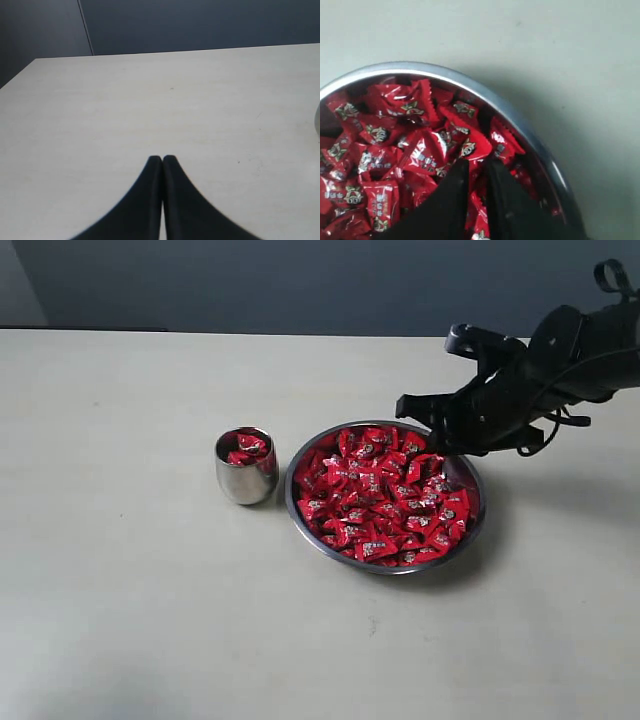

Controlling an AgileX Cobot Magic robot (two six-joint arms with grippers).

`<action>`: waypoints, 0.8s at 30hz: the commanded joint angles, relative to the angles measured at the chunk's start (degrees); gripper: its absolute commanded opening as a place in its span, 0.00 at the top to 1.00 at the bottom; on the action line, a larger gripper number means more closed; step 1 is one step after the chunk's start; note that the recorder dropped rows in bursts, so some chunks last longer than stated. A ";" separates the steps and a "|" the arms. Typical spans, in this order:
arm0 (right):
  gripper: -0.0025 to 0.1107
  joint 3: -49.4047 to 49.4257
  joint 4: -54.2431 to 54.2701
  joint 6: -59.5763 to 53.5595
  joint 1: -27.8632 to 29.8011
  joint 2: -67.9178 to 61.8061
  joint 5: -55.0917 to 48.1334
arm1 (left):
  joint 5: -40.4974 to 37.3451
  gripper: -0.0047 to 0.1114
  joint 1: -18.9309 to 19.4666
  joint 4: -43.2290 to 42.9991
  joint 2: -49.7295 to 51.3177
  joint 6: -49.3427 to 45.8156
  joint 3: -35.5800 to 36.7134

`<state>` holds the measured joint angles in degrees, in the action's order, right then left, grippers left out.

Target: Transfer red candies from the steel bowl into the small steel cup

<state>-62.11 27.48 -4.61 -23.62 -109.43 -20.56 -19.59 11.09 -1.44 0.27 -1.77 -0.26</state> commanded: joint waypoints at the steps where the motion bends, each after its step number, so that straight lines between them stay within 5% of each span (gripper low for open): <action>1: 0.85 0.16 0.00 0.29 0.32 -0.06 -1.36 | 0.45 0.96 -0.38 -0.11 -0.27 0.08 0.26; 24: 0.85 -1.08 3.19 0.41 0.32 -0.06 -4.31 | 0.45 0.96 -0.38 -0.11 -0.27 0.08 0.26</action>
<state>-62.11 30.19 -4.04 -23.62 -109.43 -22.43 -19.59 11.09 -1.44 0.27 -1.77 -0.26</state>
